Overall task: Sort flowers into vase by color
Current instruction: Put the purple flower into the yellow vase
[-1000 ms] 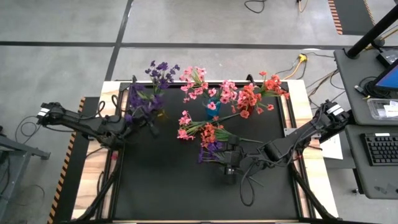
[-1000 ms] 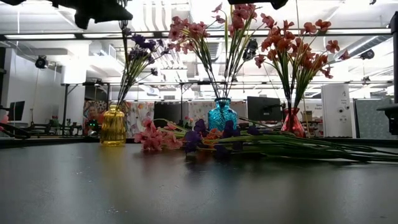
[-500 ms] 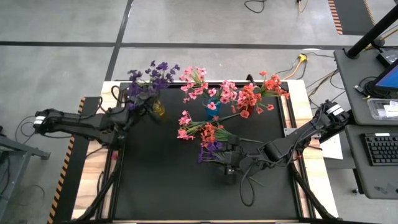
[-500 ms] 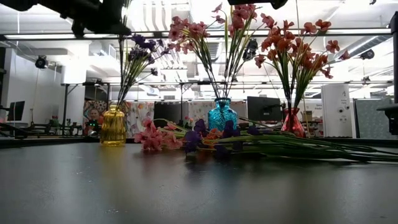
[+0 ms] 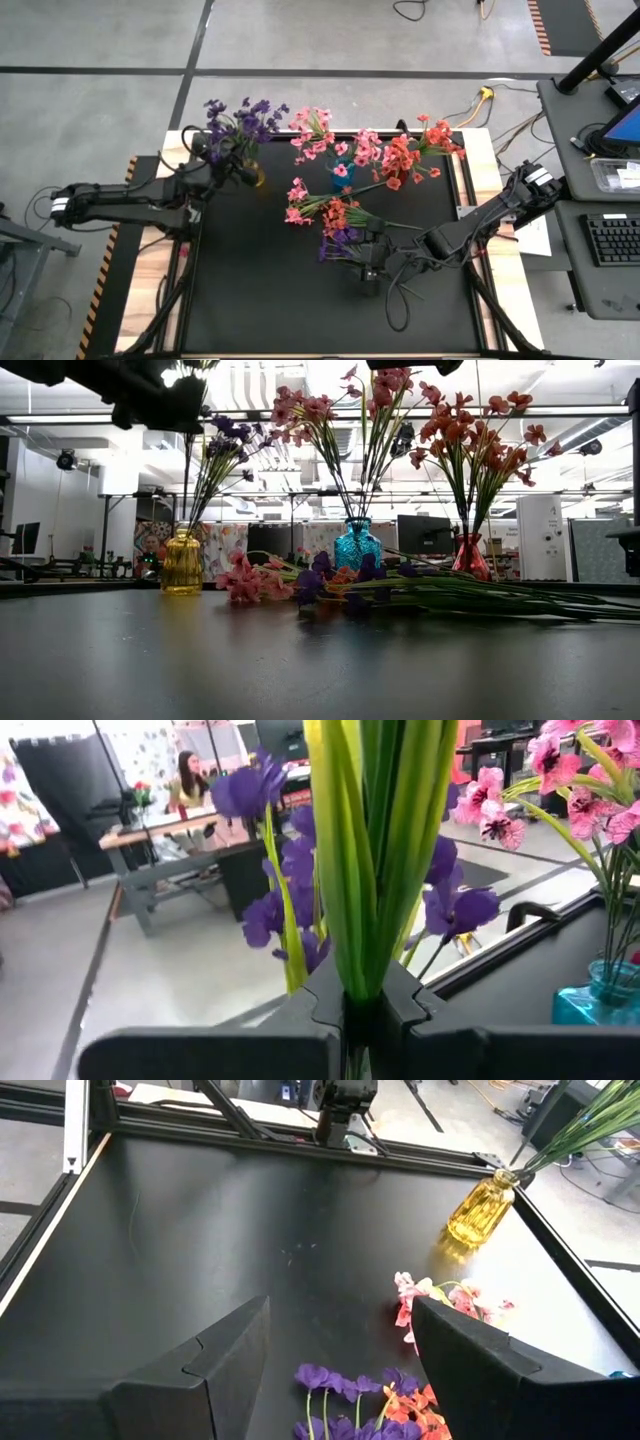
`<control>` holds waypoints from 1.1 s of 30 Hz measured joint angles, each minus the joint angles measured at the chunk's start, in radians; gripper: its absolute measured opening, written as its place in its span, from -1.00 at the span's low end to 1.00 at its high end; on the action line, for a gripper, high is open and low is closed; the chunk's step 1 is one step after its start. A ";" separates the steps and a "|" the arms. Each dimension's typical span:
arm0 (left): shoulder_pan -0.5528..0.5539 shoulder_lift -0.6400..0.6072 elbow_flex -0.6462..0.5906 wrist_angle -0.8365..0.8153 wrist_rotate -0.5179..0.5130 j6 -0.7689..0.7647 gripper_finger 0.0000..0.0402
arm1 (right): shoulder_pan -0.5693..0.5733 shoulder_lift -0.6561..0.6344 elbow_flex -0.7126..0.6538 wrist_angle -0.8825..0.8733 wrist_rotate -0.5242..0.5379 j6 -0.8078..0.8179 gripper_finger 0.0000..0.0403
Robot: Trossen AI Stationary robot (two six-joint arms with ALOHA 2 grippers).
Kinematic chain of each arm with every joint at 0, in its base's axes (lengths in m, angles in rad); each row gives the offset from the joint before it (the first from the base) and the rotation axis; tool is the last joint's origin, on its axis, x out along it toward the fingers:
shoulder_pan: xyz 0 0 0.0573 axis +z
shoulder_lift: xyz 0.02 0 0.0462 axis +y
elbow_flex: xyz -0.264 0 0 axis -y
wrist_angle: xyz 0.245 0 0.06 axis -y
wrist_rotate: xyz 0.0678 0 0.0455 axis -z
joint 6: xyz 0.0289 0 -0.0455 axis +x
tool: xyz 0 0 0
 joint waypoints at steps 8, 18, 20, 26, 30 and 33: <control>0.030 0.001 -0.020 -0.048 0.000 -0.073 -1.00 | 0.000 0.000 -0.003 -0.002 0.000 0.000 0.18; 0.050 0.007 -0.020 -0.049 0.000 -0.122 -1.00 | 0.000 0.000 -0.004 -0.001 0.000 0.000 0.18; 0.052 0.009 -0.020 -0.048 0.000 -0.131 -1.00 | 0.000 0.000 -0.004 -0.001 0.000 0.000 0.18; 0.055 0.017 -0.020 -0.048 0.000 -0.154 -1.00 | 0.000 0.000 -0.004 -0.001 0.000 0.000 0.18; 0.056 0.022 -0.020 -0.048 0.000 -0.174 -1.00 | 0.000 0.000 -0.004 -0.001 0.000 0.000 0.18; 0.056 0.028 -0.020 -0.048 -0.008 -0.175 -1.00 | 0.000 0.000 -0.004 -0.001 0.000 0.000 0.18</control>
